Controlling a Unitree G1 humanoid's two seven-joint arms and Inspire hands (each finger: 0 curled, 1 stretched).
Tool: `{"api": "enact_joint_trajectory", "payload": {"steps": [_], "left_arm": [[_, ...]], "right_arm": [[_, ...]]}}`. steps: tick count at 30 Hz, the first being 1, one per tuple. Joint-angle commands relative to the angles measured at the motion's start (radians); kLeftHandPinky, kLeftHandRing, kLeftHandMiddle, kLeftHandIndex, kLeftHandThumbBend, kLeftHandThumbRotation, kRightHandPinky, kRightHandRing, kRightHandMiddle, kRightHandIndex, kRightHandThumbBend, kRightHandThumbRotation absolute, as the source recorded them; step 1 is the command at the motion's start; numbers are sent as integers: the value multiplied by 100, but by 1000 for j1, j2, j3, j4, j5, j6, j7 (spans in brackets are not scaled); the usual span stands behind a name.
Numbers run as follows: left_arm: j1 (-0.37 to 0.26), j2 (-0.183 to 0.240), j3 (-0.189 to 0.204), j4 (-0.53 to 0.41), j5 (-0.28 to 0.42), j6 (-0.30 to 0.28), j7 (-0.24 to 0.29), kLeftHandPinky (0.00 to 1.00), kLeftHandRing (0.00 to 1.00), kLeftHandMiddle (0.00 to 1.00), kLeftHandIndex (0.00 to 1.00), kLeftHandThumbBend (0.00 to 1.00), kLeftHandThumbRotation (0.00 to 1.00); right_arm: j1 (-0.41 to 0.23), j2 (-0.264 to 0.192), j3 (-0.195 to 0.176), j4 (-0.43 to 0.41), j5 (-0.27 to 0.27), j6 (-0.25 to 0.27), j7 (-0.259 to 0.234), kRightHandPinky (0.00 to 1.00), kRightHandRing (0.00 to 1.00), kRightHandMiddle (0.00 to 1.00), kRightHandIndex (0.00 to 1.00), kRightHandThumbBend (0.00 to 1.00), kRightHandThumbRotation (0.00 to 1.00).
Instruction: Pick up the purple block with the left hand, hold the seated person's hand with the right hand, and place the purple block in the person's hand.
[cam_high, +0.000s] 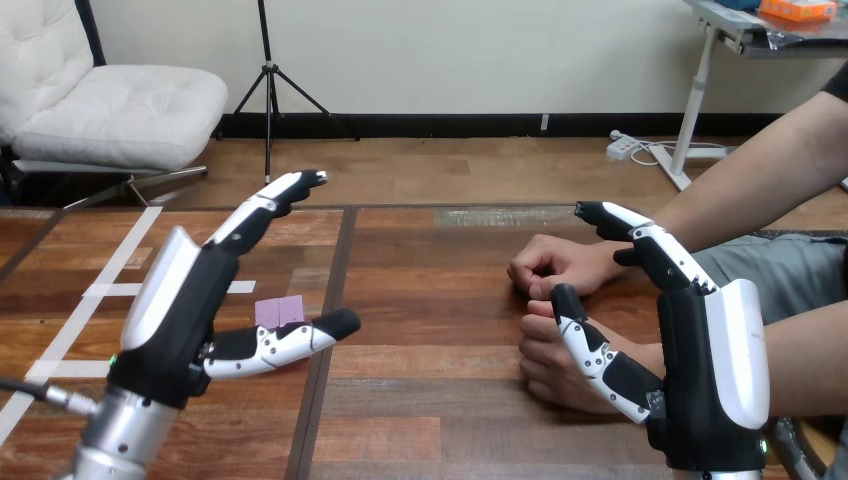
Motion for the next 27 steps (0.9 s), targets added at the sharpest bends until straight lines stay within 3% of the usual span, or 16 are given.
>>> {"api": "enact_joint_trajectory", "payload": {"steps": [1, 12, 19, 27], "left_arm": [[-28, 40, 7, -117, 113, 78, 57, 85, 89, 92, 90, 76, 57], [-44, 99, -31, -167, 281, 197, 142, 88, 93, 94, 93, 74, 64], [-69, 124, -69, -146, 305, 225, 159, 91, 94, 95, 94, 74, 64], [-97, 156, -119, -130, 310, 269, 130, 93, 94, 95, 95, 73, 63]], "right_arm": [[-51, 14, -10, 1, 1, -1, -10, 65, 74, 77, 75, 36, 15], [-52, 16, -9, 5, 1, 4, -10, 66, 74, 77, 76, 36, 16], [-50, 17, -11, 1, 1, 8, -5, 66, 75, 77, 76, 36, 16], [-50, 17, -14, 1, -6, 8, -4, 66, 75, 77, 76, 36, 17]]}}
